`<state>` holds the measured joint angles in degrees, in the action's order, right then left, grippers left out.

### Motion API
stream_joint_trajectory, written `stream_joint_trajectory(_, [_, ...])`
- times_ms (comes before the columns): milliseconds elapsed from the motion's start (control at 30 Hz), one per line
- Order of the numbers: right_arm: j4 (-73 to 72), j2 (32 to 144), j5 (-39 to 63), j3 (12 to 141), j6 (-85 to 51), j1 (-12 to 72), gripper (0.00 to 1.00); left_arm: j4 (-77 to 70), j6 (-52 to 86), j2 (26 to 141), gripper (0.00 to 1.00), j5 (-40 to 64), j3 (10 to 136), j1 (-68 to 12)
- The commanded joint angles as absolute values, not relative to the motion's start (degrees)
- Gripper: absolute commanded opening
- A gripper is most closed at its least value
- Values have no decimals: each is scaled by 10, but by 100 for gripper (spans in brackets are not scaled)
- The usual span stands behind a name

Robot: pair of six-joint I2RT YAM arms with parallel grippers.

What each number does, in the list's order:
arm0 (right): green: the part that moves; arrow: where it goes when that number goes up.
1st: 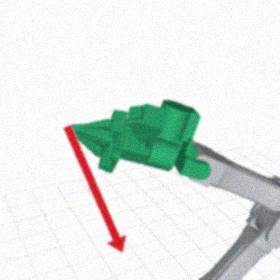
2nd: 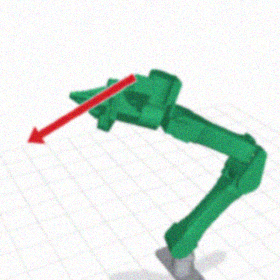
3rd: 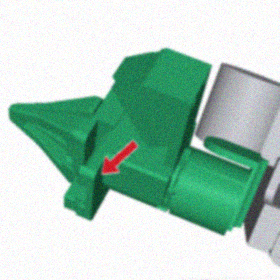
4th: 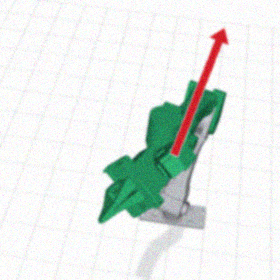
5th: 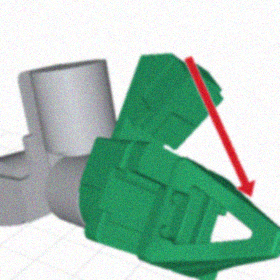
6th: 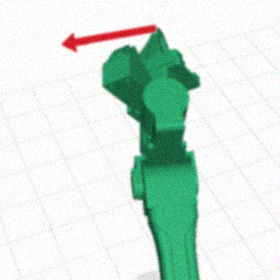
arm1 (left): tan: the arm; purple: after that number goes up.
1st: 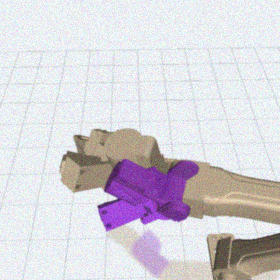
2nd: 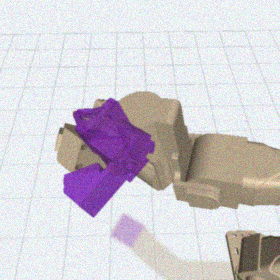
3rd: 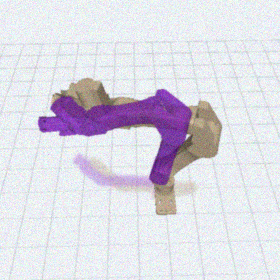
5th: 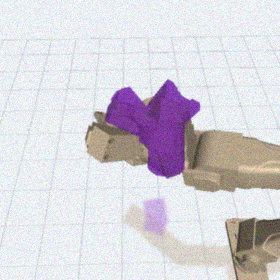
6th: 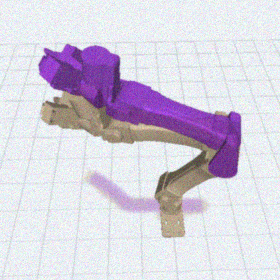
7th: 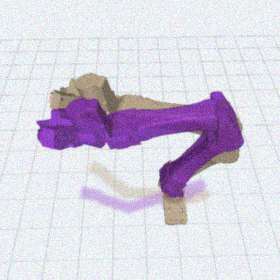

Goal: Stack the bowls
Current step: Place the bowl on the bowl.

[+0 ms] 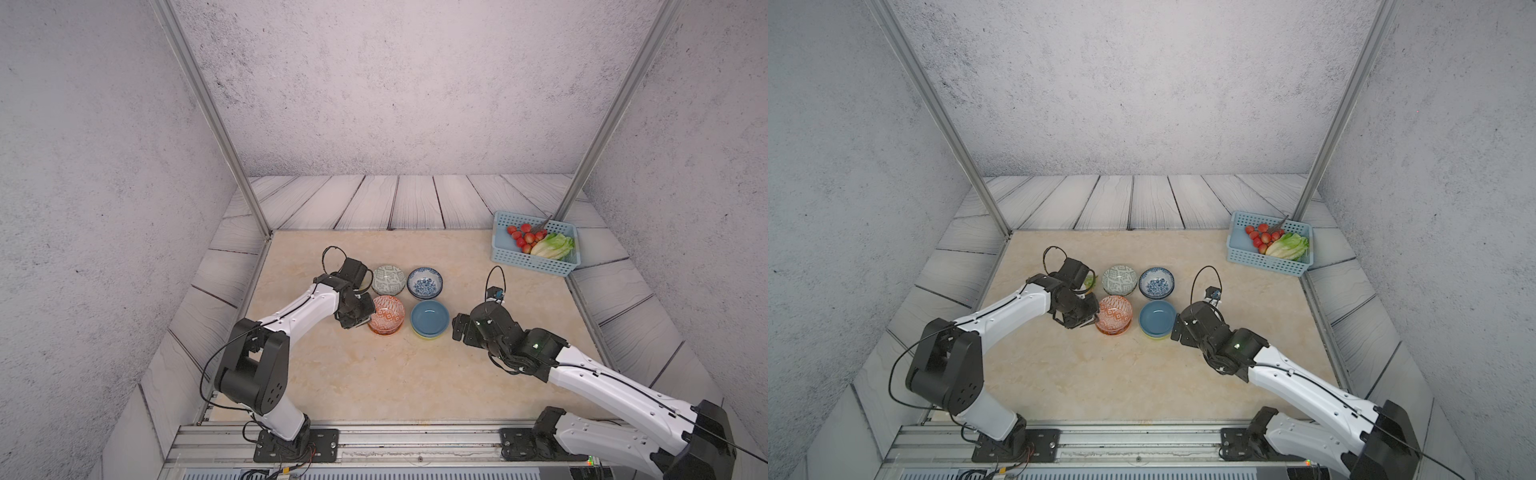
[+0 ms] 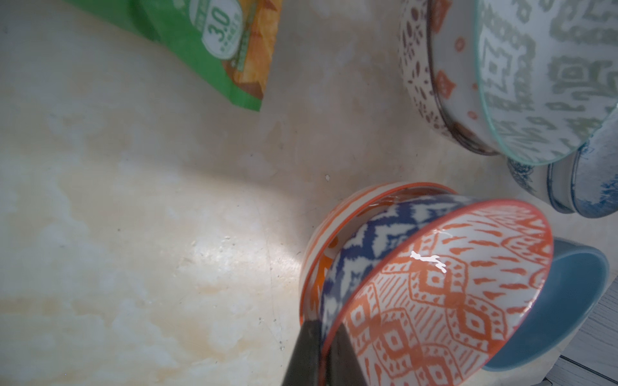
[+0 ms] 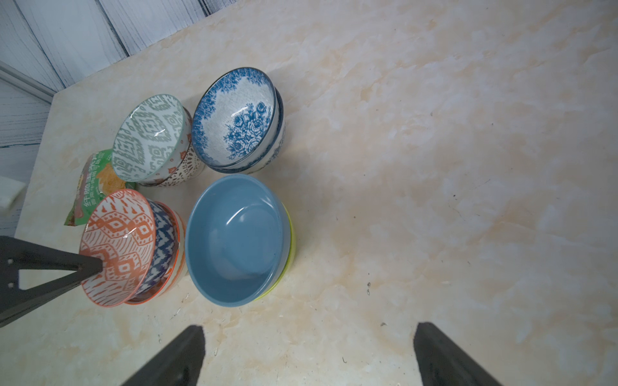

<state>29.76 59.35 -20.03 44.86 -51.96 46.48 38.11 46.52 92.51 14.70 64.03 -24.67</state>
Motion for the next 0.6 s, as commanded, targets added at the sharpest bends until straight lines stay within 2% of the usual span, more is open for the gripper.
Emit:
stream_joint_trajectory(0, [298, 595, -213, 443, -515, 465, 99, 369, 457, 928, 0, 144, 655, -250])
stream_joint_trajectory(567, [299, 595, -212, 444, -515, 465, 99, 374, 453, 934, 0, 133, 651, -256])
